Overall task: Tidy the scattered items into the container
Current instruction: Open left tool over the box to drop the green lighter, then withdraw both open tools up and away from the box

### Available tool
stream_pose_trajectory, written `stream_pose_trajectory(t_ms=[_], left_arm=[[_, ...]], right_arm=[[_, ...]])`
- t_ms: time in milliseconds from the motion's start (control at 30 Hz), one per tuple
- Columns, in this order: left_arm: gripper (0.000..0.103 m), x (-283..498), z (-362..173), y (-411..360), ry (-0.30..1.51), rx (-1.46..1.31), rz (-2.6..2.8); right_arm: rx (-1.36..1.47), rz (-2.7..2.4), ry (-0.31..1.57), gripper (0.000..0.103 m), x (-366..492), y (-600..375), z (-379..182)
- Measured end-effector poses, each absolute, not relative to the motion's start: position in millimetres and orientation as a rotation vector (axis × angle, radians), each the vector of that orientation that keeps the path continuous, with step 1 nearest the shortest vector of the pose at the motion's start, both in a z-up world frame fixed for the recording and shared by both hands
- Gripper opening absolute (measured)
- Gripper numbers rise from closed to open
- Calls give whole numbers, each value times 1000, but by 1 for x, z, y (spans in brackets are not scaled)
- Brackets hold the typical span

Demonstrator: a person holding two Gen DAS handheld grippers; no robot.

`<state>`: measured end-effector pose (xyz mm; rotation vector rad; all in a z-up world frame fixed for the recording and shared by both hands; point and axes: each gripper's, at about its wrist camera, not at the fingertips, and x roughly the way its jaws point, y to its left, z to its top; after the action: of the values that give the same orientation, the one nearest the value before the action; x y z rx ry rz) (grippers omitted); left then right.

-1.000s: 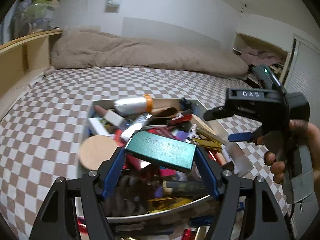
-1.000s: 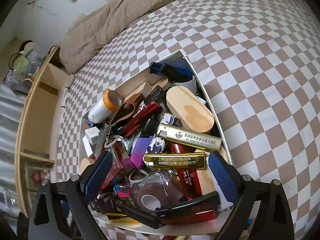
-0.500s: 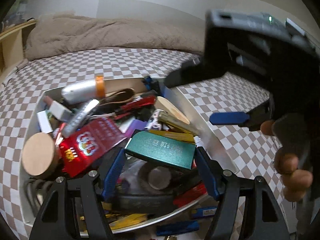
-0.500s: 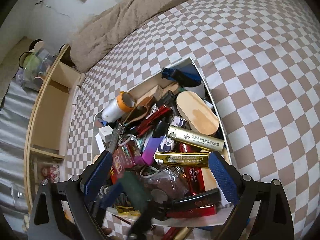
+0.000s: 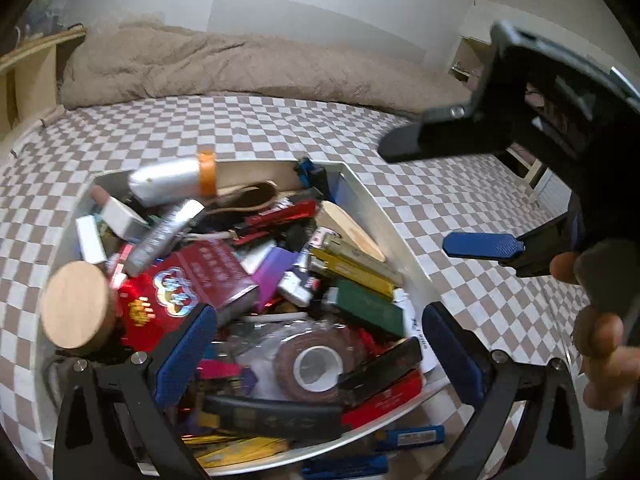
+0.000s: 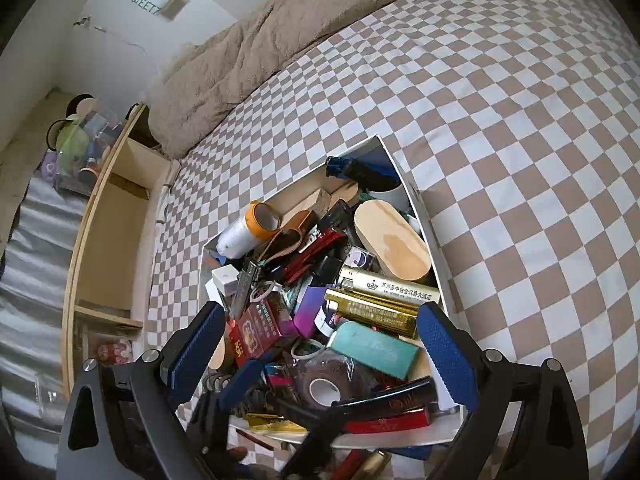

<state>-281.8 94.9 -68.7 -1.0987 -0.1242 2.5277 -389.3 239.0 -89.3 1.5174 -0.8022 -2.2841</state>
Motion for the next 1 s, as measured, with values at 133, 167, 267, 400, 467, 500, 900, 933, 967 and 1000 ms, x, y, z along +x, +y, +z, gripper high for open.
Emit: stream_pose_trajectory(t_ms=[133,167,267,400,467,500,900,933,967,1000], left_arm=[[103,-278,-66,86,-102,-1090,2565],[103,-277,-66,83,-103,-1093,2569],[103,-275,-66,79,-111,-1102,2588],[103,-271,-62,76,-106,-1097,2596],[103,-267,-58,75,-90,-1085,2613],[103,-266,-56,74,-81,-1079,2622],[103,-246,-33,51,-80,-1035,2719],[103,-245,-31,49,-82,-1037,2726],[103,-243,-30,48,-86,-1038,2732],[103,-242,-29,46,-91,-1040,2736]], right_arm=[[1523,-2268,-808,96,-387,238,-89],[1524,-2264,-805,96,-386,237,-89],[1525,-2250,-808,96,-383,235,-88],[1518,-2254,-796,96,-376,234,-85],[1511,-2255,-788,96,-372,234,-82],[1504,-2259,-781,96,-369,234,-79],[1386,-2462,-523,101,-328,230,-56],[1367,-2477,-498,103,-323,230,-55],[1343,-2497,-473,103,-319,229,-53],[1311,-2534,-437,103,-315,229,-51]])
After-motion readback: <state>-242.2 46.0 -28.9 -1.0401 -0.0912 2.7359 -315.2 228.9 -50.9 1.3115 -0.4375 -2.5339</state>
